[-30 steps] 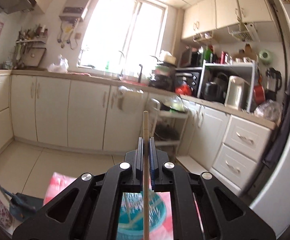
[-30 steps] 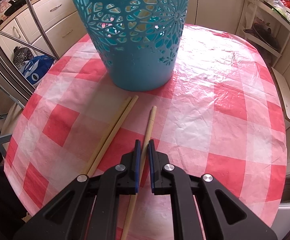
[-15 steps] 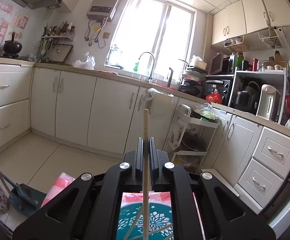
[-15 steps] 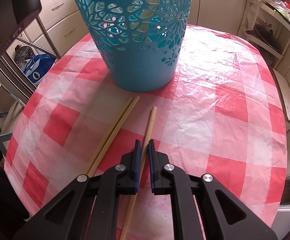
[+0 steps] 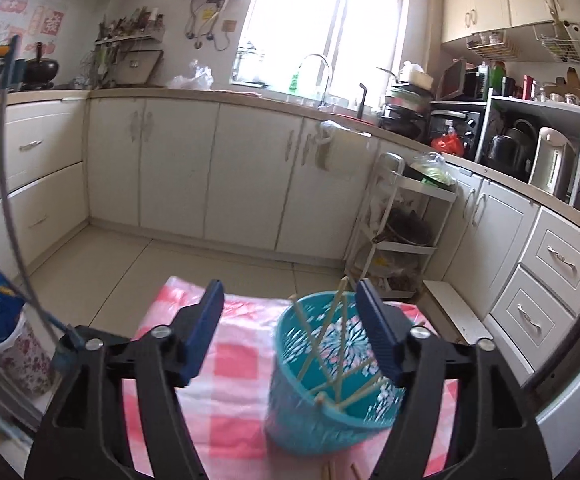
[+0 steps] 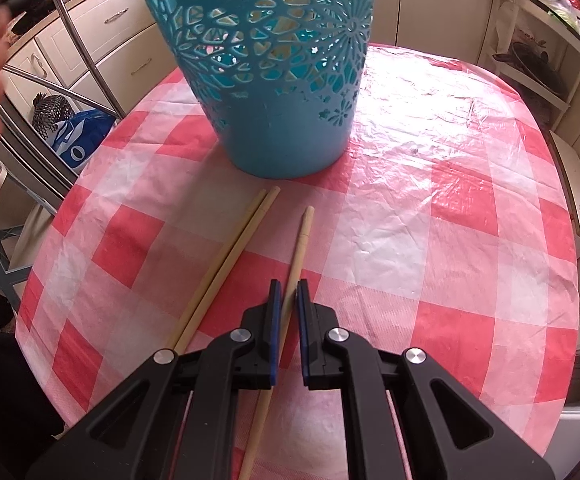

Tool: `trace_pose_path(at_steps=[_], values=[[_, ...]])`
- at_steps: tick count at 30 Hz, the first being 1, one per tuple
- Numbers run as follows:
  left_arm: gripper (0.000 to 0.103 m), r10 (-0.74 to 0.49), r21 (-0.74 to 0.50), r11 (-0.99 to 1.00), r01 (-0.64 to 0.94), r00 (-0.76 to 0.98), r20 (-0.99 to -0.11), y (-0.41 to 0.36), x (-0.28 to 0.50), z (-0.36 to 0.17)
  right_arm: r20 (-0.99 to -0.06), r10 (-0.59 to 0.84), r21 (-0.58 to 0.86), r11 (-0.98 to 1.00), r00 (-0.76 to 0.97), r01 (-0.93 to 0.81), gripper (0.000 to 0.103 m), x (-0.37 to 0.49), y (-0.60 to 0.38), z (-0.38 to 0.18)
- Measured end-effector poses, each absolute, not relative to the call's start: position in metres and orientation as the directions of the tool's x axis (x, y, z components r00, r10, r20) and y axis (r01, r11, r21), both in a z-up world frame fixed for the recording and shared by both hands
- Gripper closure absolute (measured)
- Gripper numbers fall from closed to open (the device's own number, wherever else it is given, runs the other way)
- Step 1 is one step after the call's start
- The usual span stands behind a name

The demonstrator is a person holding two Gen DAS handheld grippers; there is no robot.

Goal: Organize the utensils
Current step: 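Lift the stick with the left tool and drop it into the basket, then lift the stick with the right tool and release it into the basket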

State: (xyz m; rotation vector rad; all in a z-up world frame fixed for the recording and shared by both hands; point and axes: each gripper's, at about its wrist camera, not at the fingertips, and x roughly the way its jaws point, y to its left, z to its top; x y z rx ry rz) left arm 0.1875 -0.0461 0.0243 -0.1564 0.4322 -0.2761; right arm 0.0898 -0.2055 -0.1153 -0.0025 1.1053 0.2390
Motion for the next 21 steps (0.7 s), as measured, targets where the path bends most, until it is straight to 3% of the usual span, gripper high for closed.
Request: trace_pose_path(at_steps=[3,7,11,21], values=[[0.021,-0.243,-0.25,0.957,0.146,0.874,-0.421,-0.018,0.163,0.018,-0.882,0.19,0.116,0.974,0.43,-0.192,0.094,0.089,-0.205,-0.115],[0.016,-0.22,-0.316,0.946,0.069,0.853,-0.473,0.008,0.143,0.002,-0.88,0.192,0.118,0.974,0.435,-0.192,0.094,0.088,-0.205,-0.116],[0.016,-0.202,-0.295,0.954,0.049,0.832,-0.517,0.013,0.146,-0.007,-0.88,0.201,0.13,0.973,0.429,-0.189,0.094,0.086,-0.208,-0.115],[0.013,-0.237,-0.285,0.954,0.093,0.816,-0.527,0.004,0.149,0.0,-0.875,0.179,0.091,0.973,0.449,-0.21,0.095,0.086,-0.202,-0.116]])
